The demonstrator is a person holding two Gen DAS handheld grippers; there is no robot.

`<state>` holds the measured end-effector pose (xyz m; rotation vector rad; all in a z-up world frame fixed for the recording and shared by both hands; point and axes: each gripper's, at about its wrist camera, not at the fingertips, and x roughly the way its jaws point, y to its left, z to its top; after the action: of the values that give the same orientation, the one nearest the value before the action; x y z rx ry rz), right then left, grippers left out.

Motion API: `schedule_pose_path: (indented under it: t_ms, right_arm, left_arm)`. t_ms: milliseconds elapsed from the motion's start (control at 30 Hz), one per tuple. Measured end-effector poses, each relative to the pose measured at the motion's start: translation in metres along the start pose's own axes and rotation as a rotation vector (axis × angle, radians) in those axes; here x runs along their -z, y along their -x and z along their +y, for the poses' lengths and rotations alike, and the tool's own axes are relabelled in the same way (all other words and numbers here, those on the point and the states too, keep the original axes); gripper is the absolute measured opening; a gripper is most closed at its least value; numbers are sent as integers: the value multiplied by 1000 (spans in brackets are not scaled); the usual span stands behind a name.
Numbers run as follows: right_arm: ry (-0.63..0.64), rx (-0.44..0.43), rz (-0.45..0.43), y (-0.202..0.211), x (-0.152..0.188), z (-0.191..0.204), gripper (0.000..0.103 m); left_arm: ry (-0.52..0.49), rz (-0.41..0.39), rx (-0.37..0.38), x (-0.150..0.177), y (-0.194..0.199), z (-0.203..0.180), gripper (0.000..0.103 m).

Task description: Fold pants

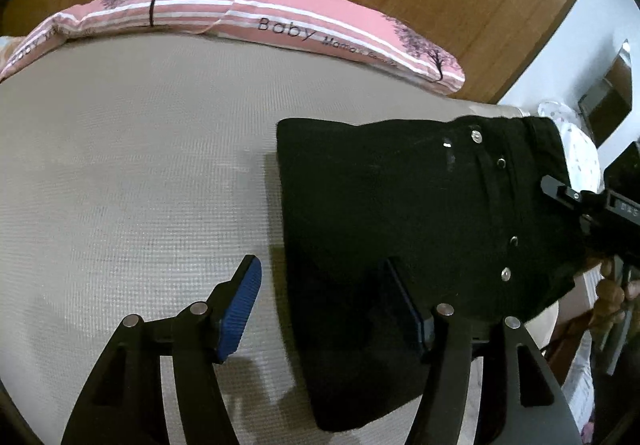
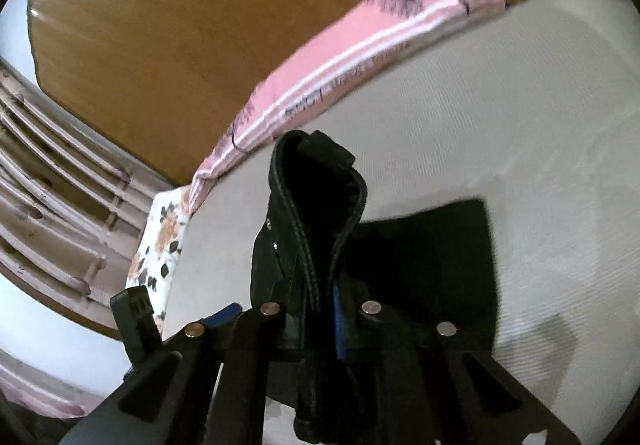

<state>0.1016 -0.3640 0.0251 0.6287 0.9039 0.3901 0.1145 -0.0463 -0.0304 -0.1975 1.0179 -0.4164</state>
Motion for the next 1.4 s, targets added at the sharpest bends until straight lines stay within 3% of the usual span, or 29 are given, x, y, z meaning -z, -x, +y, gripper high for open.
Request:
schedule_pose_path:
  t_ms: [233, 400, 433, 467, 567, 800, 1000, 1400]
  right_arm:
    - [-157, 149, 68, -16, 19, -82, 10]
    - [-168, 149, 59, -15, 24, -89, 10]
    - [-140, 170, 64, -14, 25, -85, 12]
    - [-115, 213, 64, -12, 26, -79, 21]
    - [-73, 285, 66, -7, 36, -70, 31]
    - [-67, 370, 66, 7, 69, -67, 47]
    - [-110, 355, 59, 9, 83, -73, 47]
    - [-168, 323, 35, 14, 95, -77, 48]
  left_arm:
    - [-49, 24, 3, 3, -6, -14, 64]
    - [-101, 39, -30, 4, -9, -23, 64]
    - [-105, 43, -33, 2, -11, -25, 64]
    - [-110, 49, -39, 1, -13, -26, 64]
    - [-140, 56, -69, 3, -18, -34, 64]
    - [-219, 110, -145, 20, -33, -51, 64]
    - [-268, 129, -206, 38, -41, -57, 64]
    - [-251, 136, -225, 48, -39, -56, 64]
